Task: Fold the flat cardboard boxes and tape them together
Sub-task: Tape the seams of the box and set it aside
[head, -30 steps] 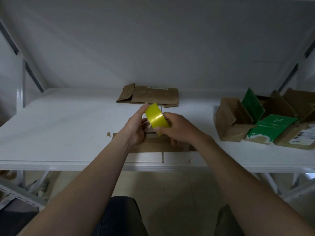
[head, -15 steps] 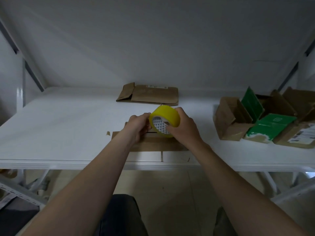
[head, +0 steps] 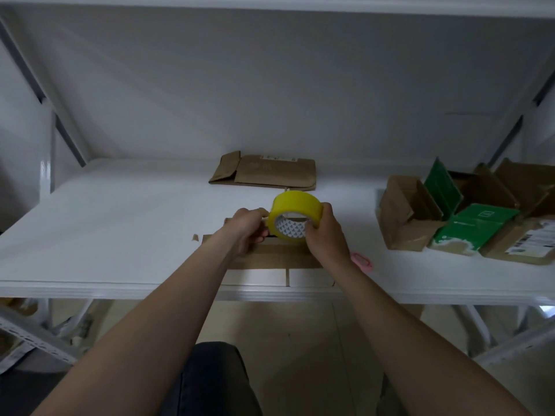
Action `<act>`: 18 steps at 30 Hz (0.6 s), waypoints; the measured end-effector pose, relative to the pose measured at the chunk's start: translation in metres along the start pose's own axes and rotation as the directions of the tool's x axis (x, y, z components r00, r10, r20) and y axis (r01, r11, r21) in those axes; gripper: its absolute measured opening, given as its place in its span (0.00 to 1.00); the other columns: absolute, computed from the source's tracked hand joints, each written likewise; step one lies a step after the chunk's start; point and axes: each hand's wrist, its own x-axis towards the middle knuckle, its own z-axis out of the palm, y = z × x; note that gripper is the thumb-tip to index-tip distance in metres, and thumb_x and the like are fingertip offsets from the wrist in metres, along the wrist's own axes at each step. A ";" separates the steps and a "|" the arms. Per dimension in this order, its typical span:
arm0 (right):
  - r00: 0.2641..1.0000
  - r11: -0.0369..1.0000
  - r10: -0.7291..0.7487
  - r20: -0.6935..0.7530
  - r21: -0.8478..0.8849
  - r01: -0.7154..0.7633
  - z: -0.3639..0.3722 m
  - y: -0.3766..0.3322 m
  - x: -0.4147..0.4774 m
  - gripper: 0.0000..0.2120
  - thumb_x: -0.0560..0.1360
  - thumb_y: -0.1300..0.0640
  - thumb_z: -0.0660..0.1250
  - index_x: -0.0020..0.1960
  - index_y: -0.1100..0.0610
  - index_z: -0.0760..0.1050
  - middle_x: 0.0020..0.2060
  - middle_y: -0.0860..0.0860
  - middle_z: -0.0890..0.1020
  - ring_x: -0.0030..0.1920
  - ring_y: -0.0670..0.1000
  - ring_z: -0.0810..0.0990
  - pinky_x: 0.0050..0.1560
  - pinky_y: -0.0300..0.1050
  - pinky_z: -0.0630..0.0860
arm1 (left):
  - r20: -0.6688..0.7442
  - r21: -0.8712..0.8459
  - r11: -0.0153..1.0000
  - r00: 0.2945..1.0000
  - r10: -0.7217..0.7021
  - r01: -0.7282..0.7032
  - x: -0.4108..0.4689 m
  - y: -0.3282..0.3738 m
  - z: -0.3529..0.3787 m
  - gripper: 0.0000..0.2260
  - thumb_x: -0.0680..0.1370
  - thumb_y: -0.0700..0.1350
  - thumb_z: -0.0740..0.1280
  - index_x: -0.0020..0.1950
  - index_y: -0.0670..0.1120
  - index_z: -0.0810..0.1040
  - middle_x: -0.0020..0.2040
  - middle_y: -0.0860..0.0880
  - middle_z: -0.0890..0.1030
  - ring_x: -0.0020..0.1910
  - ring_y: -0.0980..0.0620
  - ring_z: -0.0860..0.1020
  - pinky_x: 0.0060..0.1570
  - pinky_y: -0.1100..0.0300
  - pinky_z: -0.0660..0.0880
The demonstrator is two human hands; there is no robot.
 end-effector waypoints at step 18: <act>0.989 0.965 -0.145 -0.031 -0.225 0.135 -0.003 -0.026 -0.001 0.21 0.78 0.64 0.64 0.68 0.53 0.67 0.63 0.55 0.76 0.63 0.59 0.74 0.50 0.51 0.76 | -0.322 0.094 0.977 0.923 0.211 -0.191 0.002 -0.015 -0.025 0.17 0.78 0.49 0.72 0.33 0.41 0.79 0.30 0.44 0.80 0.29 0.46 0.78 0.37 0.58 0.75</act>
